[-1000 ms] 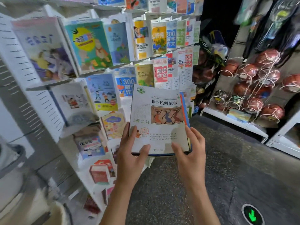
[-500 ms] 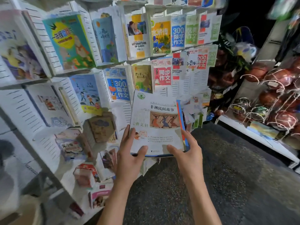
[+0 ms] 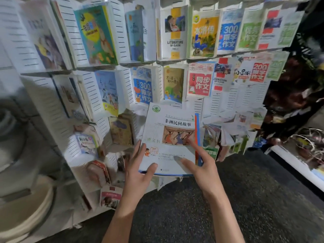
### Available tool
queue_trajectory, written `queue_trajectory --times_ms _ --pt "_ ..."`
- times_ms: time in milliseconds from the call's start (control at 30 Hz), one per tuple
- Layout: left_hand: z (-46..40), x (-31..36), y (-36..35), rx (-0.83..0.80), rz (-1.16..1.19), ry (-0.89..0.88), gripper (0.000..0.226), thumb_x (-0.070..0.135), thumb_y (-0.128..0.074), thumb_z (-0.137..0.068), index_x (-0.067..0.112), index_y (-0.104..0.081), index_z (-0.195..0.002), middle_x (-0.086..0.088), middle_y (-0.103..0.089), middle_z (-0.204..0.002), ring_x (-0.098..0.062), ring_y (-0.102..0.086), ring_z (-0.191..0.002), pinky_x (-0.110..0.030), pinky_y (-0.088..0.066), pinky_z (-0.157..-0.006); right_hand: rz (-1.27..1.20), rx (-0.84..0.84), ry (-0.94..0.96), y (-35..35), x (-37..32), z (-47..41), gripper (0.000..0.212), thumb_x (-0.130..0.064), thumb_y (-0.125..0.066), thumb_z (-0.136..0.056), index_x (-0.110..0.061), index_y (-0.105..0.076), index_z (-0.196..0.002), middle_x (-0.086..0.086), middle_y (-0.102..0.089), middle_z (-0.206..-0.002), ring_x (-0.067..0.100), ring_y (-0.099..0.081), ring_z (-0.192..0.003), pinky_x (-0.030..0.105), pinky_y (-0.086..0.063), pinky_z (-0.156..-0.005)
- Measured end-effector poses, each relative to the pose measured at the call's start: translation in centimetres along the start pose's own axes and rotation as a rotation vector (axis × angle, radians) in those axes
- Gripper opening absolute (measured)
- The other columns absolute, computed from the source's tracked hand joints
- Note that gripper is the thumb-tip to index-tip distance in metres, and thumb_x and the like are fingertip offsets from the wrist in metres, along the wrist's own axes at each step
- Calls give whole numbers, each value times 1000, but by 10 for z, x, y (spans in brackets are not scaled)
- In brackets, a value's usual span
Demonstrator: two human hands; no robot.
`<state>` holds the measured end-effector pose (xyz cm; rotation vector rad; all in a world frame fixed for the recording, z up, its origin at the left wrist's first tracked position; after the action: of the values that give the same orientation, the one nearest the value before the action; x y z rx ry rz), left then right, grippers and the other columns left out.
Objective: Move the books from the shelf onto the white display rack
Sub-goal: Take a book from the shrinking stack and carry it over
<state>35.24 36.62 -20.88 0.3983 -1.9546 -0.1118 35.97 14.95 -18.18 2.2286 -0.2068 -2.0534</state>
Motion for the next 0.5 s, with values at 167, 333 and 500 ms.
queue_trajectory --times_ms 167,333,500 --pt "-21 -34 -9 -21 -28 22 70 55 -60 -90 23 -37 -149 23 -21 -161 -2 -25 -147 -22 -31 -115 62 -65 21 -14 15 -36 65 -6 -67 -92 -51 -47 -135 -34 -42 -141 -9 -35 -137 38 -37 -116" --pt "-64 -71 -18 20 -35 93 72 46 -65 -82 18 -44 -145 23 -28 -157 7 -29 -142 -11 -32 -110 275 -95 176 -32 9 -81 74 -2 -61 -94 -49 -31 -143 -11 -33 -156 0 -20 -147 21 -20 -120" --pt "-108 -107 -24 -32 -6 249 91 68 -72 -64 30 -46 -142 28 -25 -150 13 -31 -136 -5 -30 -105 369 -144 187 -51 27 -135 78 -6 -57 -97 -50 -22 -150 1 -14 -164 7 -22 -146 -6 -16 -100"
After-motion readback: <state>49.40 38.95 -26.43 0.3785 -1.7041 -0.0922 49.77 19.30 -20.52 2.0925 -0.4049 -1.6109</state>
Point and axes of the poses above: each hand's wrist, its own z-axis away from the middle knuckle, its own y-axis out of the back of the hand, x = y × z, the point moved 8 cm from there along -z, towards the middle knuckle
